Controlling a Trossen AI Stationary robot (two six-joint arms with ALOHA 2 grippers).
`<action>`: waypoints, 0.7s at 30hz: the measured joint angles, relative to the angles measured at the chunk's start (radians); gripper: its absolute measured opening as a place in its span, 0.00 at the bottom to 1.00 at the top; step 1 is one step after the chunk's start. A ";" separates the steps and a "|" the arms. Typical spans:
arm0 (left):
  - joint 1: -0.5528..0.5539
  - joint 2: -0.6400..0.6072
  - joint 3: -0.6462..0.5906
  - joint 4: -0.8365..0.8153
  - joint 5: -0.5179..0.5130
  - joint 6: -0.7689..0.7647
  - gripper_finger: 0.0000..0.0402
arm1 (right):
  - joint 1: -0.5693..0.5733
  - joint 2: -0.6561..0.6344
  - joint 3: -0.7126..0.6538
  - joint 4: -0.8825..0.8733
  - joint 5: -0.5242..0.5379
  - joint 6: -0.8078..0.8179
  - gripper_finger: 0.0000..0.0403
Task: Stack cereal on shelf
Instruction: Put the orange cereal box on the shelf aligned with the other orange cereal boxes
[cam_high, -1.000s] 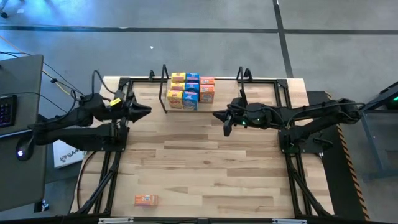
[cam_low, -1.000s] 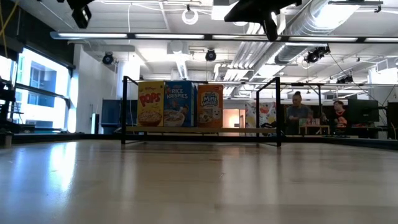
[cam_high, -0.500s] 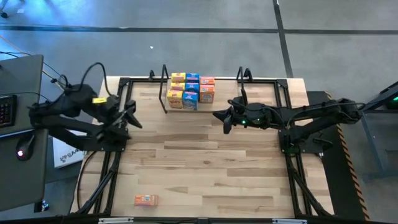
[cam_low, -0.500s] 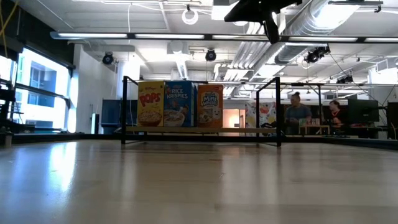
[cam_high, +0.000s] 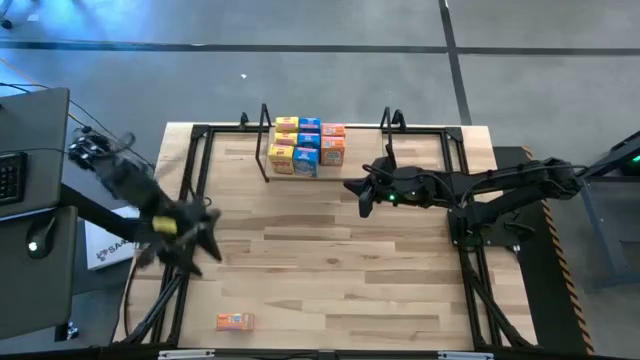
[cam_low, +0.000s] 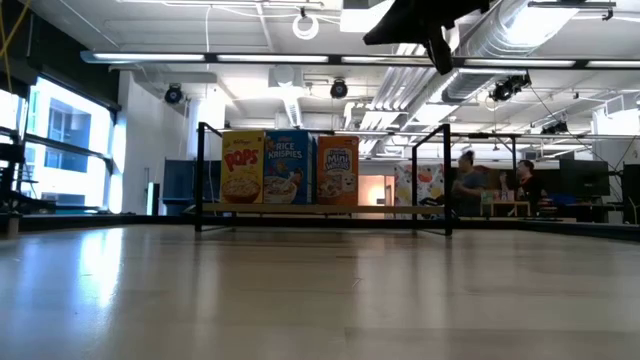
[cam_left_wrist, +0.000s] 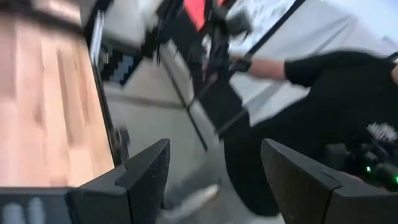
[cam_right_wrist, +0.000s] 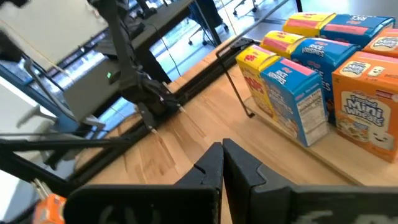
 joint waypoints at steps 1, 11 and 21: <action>-0.053 0.027 0.000 -0.002 -0.041 -0.028 0.61 | 0.000 0.000 0.000 -0.009 0.000 -0.011 0.00; -0.388 0.371 0.024 -0.078 -0.352 -0.263 0.61 | 0.000 0.000 0.000 -0.056 -0.001 -0.091 0.00; -0.467 0.656 0.097 -0.317 -0.434 -0.386 0.61 | 0.000 0.000 0.000 -0.127 -0.011 -0.111 0.00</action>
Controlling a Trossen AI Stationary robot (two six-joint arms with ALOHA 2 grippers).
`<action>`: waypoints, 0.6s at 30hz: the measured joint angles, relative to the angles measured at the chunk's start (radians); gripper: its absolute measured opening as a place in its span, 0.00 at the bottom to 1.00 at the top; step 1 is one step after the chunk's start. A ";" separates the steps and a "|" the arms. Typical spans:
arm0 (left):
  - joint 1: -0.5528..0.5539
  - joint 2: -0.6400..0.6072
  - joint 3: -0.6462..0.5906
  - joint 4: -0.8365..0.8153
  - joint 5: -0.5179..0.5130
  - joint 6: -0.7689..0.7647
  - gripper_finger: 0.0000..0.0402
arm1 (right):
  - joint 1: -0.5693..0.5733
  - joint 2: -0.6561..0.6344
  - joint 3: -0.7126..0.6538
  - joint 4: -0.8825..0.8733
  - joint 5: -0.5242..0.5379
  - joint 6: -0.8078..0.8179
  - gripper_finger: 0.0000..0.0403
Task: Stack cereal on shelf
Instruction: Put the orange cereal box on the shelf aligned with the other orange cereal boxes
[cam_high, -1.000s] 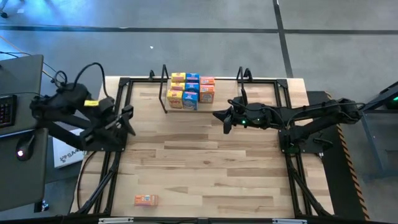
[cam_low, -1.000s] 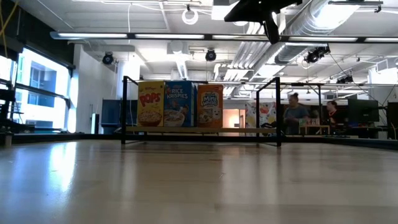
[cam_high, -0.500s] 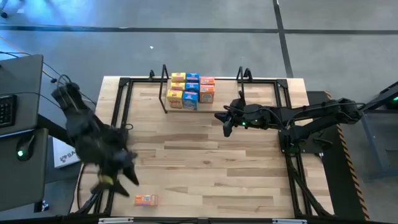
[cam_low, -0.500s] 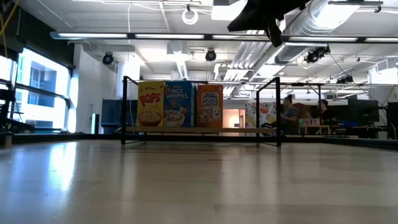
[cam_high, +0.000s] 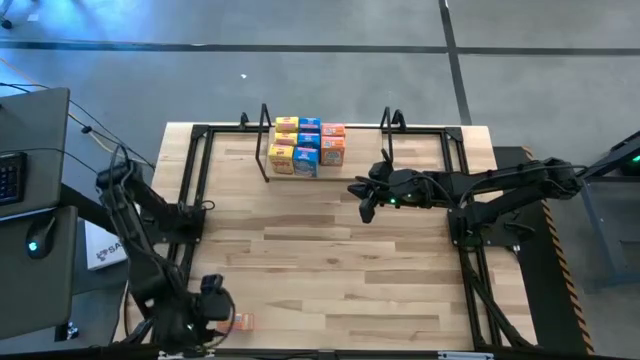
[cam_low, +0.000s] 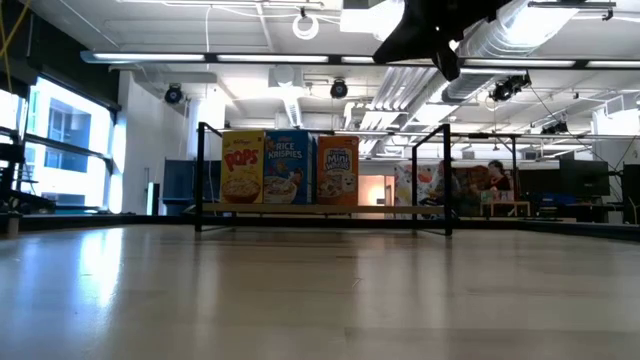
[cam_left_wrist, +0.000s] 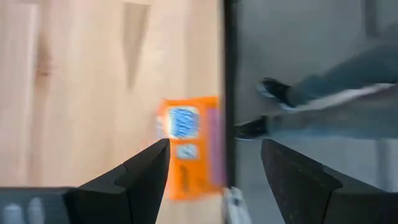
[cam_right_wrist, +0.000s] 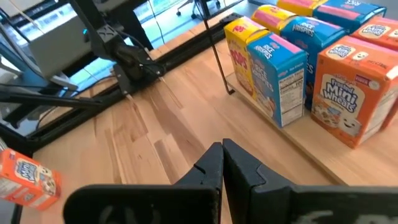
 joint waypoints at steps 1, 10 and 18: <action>0.001 0.020 0.001 -0.011 -0.016 0.000 0.61 | 0.000 0.000 0.000 -0.004 0.000 0.000 0.00; -0.007 0.094 0.003 -0.030 0.004 0.014 0.61 | 0.000 0.000 0.000 -0.044 0.000 -0.001 0.00; -0.007 0.121 0.003 -0.037 0.001 0.027 0.61 | 0.000 0.000 0.000 -0.071 0.000 0.000 0.00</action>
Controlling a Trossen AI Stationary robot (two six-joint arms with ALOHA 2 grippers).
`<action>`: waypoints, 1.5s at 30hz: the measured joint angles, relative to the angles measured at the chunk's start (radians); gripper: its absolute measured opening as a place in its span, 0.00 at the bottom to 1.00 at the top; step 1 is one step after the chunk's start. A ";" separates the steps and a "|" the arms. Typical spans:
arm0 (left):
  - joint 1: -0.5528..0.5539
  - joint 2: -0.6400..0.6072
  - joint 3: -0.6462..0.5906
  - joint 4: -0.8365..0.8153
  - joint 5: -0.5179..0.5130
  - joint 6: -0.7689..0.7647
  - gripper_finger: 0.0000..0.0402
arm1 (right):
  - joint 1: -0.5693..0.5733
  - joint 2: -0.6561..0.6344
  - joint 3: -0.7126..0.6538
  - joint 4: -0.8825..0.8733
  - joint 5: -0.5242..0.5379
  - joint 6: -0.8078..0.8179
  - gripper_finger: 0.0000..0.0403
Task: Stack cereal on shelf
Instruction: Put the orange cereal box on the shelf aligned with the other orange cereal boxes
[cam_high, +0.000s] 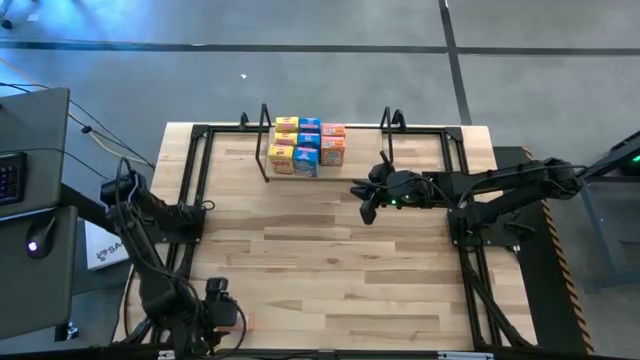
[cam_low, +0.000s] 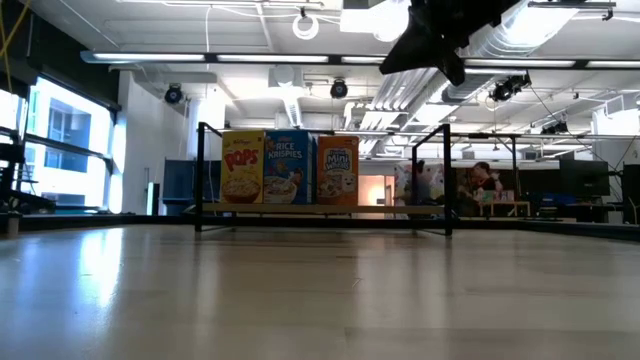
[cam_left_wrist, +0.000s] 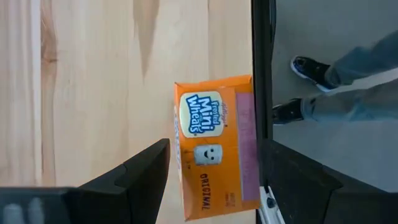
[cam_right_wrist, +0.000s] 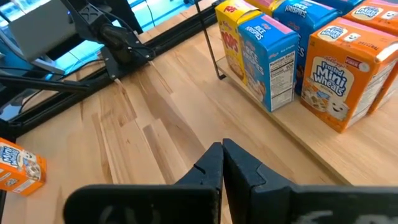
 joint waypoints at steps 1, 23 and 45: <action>0.000 0.010 0.000 0.003 0.005 0.000 0.61 | 0.000 0.000 0.000 -0.002 0.000 0.000 0.00; 0.017 0.103 0.000 0.007 -0.007 -0.008 0.45 | 0.000 0.000 0.000 -0.012 0.004 0.000 0.00; 0.321 -0.359 0.004 -0.226 -0.243 0.419 0.30 | -0.019 0.000 0.000 0.025 0.005 0.071 0.00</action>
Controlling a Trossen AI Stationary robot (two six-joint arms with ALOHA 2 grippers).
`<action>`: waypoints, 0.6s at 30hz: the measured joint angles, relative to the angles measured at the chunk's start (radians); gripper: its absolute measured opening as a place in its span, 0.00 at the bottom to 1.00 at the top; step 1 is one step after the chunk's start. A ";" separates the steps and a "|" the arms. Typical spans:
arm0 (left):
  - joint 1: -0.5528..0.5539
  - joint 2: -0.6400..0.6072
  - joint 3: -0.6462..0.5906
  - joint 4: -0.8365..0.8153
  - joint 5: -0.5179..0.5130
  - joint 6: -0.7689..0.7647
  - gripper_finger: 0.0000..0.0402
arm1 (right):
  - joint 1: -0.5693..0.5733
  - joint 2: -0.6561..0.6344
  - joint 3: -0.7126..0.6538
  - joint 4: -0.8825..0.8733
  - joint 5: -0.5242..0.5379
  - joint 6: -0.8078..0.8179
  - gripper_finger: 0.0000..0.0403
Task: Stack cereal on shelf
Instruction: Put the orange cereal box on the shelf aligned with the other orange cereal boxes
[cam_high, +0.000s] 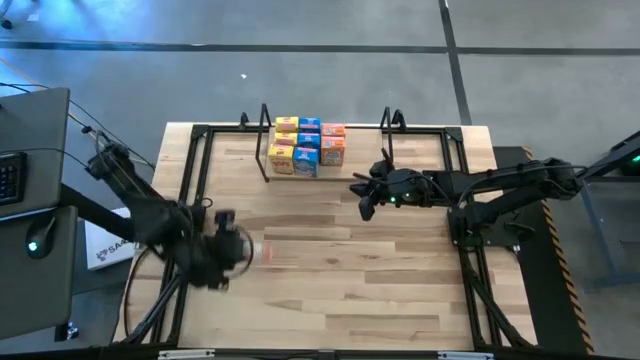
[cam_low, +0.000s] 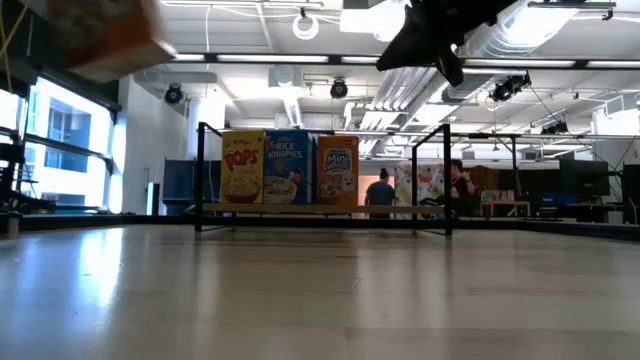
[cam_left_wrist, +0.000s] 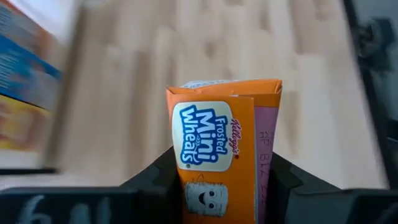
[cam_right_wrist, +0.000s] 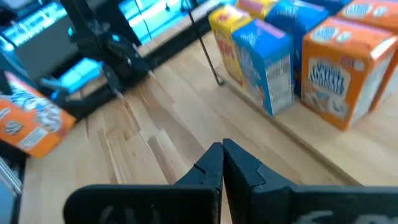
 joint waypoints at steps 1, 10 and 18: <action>0.031 -0.021 0.000 -0.001 -0.013 0.045 0.30 | -0.002 0.000 0.000 0.018 0.000 0.000 0.00; 0.331 -0.099 0.000 0.027 -0.029 0.525 0.30 | -0.053 0.000 0.000 0.321 0.009 -0.049 0.00; 0.604 -0.096 -0.061 0.301 0.202 0.884 0.30 | -0.087 -0.015 0.000 0.652 0.022 -0.103 0.00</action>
